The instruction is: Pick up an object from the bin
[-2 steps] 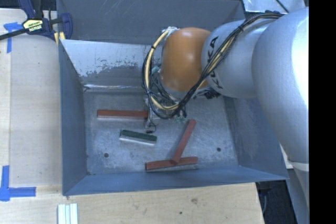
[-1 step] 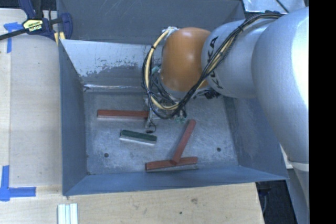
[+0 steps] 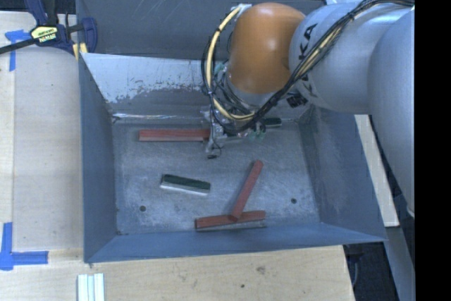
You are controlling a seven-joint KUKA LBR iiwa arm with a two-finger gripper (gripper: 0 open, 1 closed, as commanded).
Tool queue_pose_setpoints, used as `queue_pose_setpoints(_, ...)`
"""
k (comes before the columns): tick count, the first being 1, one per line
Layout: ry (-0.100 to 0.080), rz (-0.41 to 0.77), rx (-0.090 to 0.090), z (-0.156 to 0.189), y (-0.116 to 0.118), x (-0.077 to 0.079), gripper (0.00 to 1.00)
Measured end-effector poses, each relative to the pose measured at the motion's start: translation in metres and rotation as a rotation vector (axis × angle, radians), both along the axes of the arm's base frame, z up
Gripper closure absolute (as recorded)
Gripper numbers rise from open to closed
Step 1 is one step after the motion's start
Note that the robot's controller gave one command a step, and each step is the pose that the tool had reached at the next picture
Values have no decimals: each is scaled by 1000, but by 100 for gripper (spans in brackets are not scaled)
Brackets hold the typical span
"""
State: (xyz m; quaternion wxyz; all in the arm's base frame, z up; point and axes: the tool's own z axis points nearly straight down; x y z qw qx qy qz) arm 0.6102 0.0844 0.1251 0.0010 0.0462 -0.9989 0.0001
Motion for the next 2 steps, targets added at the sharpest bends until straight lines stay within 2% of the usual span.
queue_pose_setpoints(1, -3, -106, 0, 48, 35, -20, 100)
queue_pose_setpoints(2, -5, -23, 1, 130, 2, 1, 100)
